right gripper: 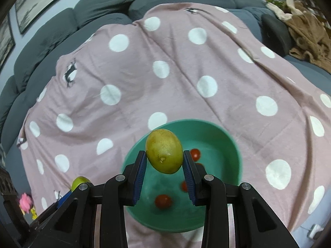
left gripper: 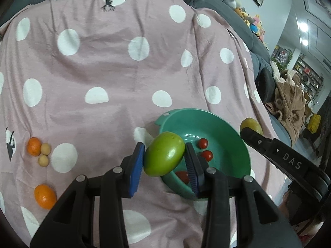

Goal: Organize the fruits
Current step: 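Hold the lime and lemon above the green bowl with both tools, then open the left tool to drop the lime while the right tool drops the lemon, then move both open tools back toward the small yellow fruits on the sheet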

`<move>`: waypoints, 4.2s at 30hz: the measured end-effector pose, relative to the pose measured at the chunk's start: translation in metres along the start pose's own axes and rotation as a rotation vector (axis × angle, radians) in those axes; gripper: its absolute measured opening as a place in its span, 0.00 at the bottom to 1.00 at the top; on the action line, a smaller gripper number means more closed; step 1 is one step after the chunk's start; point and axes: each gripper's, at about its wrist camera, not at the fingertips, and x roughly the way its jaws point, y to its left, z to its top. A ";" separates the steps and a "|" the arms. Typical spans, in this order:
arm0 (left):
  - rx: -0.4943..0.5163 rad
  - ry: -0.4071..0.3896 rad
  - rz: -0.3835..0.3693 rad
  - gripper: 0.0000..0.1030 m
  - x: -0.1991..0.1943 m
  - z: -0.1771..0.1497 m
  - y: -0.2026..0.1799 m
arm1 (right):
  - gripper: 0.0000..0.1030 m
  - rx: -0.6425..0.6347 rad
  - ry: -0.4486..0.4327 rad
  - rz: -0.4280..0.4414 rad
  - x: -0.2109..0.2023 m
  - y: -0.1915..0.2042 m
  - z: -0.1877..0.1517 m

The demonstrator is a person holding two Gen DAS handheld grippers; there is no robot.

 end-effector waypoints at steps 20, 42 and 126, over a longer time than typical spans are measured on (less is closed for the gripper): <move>0.104 0.083 -0.028 0.38 0.046 0.000 -0.038 | 0.35 0.051 0.011 -0.142 0.013 -0.030 0.004; 0.121 0.101 0.011 0.38 0.062 -0.001 -0.042 | 0.35 0.010 0.029 -0.206 0.024 -0.020 0.001; -0.319 0.002 0.318 0.51 -0.064 -0.032 0.222 | 0.41 -0.339 0.174 0.241 0.059 0.158 -0.082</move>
